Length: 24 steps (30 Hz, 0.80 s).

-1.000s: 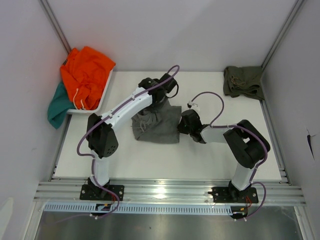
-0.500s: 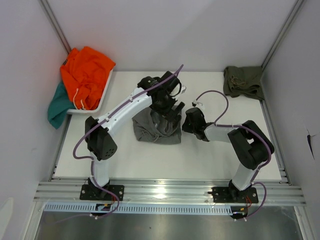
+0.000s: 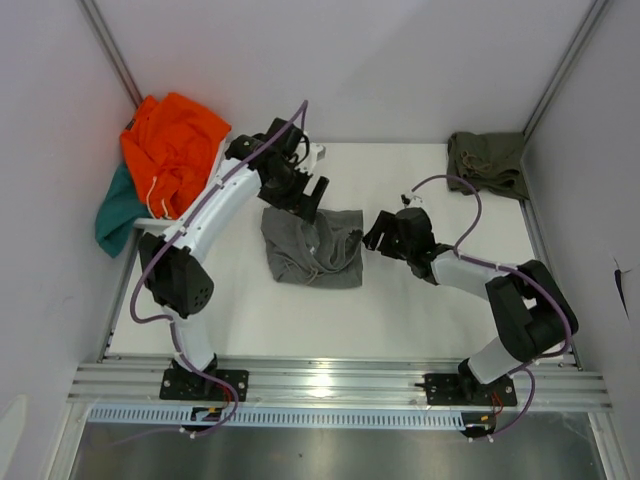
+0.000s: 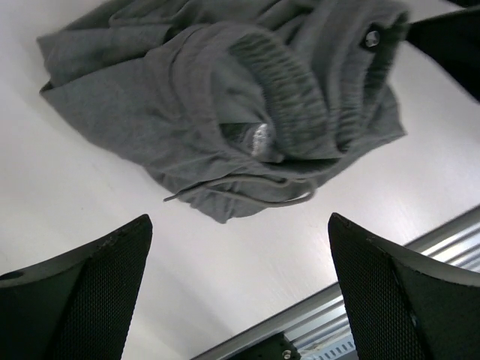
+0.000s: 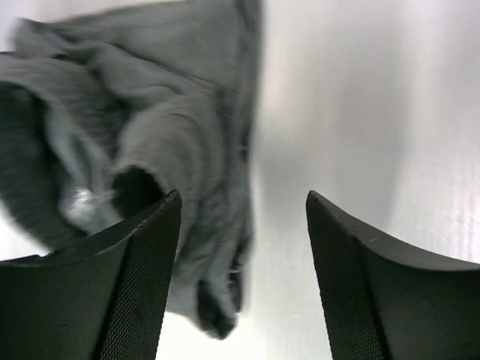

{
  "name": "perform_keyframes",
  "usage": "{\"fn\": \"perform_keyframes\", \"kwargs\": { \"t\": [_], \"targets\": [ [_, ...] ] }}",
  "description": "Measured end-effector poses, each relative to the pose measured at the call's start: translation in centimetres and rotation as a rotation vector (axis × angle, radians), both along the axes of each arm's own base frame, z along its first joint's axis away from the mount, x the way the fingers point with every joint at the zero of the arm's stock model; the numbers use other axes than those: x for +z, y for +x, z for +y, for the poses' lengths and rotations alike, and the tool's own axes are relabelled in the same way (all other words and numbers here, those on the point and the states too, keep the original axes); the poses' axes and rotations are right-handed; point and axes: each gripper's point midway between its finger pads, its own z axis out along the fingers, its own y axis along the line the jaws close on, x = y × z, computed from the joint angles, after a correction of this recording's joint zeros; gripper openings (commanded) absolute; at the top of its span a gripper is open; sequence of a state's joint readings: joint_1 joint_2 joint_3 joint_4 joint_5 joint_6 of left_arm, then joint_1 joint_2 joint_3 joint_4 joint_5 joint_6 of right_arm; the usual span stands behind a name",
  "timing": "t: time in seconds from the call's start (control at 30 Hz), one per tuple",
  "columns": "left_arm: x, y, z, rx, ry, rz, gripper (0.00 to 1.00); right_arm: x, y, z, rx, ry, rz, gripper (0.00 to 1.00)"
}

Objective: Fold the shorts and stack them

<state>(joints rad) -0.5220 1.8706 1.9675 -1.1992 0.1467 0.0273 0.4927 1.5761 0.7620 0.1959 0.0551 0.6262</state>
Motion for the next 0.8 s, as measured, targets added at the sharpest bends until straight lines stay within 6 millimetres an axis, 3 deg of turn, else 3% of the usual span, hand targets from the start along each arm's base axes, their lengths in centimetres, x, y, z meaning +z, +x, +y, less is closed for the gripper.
{"fn": "perform_keyframes", "kwargs": {
  "t": [0.07, 0.17, 0.3, 0.47, 0.67, 0.8],
  "targets": [
    [-1.6, 0.7, 2.0, 0.051, 0.036, 0.017, 0.99, 1.4, 0.0, 0.7, 0.028, 0.044, -0.025, 0.74],
    [-3.2, 0.6, 3.0, 0.072, 0.071, 0.049, 0.99, 2.8, -0.2, 2.0, 0.074, 0.1, -0.042, 0.8],
    [-3.5, 1.2, 2.5, 0.069, 0.063, 0.05, 0.99, 3.9, -0.4, 3.6, 0.114, 0.143, -0.046, 0.8],
    [-2.8, 3.4, 0.9, 0.061, 0.021, 0.022, 0.99, 4.9, 0.0, 5.7, 0.144, 0.18, -0.052, 0.77],
    [-4.3, 5.1, 0.1, 0.095, 0.03, 0.041, 0.99, 3.4, 0.6, 7.5, 0.154, 0.167, -0.009, 0.66],
    [-6.6, 5.4, 0.4, 0.14, 0.073, 0.083, 0.99, 1.9, 0.5, 7.7, 0.144, 0.139, 0.022, 0.39]
  ]
}}
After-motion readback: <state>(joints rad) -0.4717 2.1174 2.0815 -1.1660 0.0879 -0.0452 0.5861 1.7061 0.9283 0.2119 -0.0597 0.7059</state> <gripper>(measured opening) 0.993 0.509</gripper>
